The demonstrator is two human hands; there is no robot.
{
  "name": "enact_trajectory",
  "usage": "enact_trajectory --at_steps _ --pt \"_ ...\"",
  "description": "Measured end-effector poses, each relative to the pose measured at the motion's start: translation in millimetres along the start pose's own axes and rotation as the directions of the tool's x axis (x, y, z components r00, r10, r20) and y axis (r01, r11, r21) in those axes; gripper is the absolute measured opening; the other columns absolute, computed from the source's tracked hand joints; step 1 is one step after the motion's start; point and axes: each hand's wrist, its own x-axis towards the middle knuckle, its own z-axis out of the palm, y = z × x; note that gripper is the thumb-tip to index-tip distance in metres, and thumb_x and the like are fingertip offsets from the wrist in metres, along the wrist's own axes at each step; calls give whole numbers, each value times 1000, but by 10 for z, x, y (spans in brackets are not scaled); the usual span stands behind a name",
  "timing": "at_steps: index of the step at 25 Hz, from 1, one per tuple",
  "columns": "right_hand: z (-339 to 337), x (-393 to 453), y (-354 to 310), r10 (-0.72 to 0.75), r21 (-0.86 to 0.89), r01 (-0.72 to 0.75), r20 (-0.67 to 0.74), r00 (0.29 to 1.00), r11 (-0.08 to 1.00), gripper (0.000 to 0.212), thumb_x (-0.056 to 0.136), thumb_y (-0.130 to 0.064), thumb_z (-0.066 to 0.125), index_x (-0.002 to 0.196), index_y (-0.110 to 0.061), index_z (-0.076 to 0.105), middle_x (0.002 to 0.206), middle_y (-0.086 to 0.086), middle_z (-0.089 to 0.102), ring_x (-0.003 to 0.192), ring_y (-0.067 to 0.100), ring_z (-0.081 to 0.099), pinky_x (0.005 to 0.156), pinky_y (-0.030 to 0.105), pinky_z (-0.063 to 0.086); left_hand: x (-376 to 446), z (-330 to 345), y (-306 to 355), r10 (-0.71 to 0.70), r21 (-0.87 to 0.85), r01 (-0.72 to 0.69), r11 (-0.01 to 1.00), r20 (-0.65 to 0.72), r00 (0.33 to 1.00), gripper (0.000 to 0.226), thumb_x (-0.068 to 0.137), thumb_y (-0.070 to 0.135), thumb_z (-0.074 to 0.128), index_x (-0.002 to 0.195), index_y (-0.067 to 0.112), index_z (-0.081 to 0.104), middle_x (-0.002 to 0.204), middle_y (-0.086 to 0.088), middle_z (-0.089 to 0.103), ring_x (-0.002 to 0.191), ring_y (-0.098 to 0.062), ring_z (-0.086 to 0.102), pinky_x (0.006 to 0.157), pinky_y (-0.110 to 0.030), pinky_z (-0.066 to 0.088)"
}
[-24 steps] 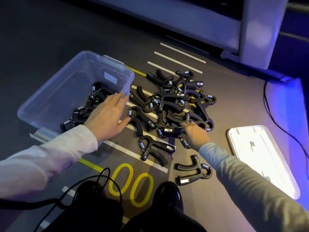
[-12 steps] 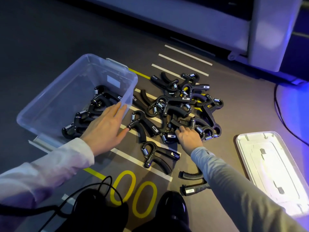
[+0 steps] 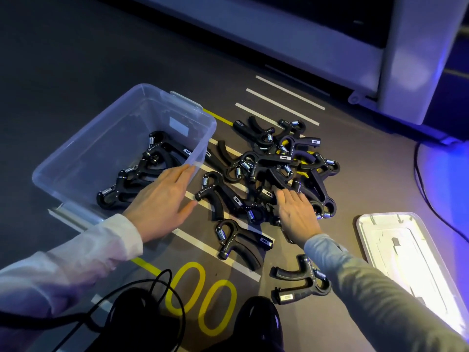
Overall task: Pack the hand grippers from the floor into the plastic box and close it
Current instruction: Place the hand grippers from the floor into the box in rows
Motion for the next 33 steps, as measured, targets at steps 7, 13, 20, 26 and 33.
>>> enact_trajectory --at_steps 7,13,20,26,33 --pt "-1024 573 -142 -214 21 248 -433 876 969 32 85 -14 46 115 -4 47 93 13 62 87 28 48 80 35 34 -142 -214 -326 -181 -29 179 984 -159 971 58 85 34 53 132 1 44 132 -16 51 119 -34 48 98 -40 39" --pt "-1472 1372 -651 -601 -243 553 -406 689 797 32 82 -5 46 114 -8 48 91 5 63 64 24 54 56 33 32 -391 -275 -928 -404 37 418 908 -189 895 59 83 40 50 128 2 48 130 -16 53 117 -37 50 104 -55 29" --pt "-1196 2079 -1219 -621 -59 622 -179 763 781 34 83 1 32 107 -2 55 98 13 60 33 27 47 25 24 26 -655 -94 -1183 -518 74 542 837 -210 829 61 73 30 72 122 -1 53 136 -25 44 127 -45 38 99 -65 26" --pt "-977 2355 -1337 -685 -67 726 284 671 684 50 87 6 37 133 -14 34 136 5 30 62 25 44 52 35 36 -644 30 -1246 -543 38 559 828 -190 818 65 75 33 69 125 -4 50 142 -28 35 131 -49 29 99 -60 33" --pt "-672 2685 -1559 -728 -175 896 530 434 408 27 94 0 36 117 -7 48 134 12 34 90 35 62 59 39 42 -574 102 -1282 -528 138 561 816 -215 821 70 71 45 53 120 -4 55 137 -30 41 128 -48 36 98 -61 33"
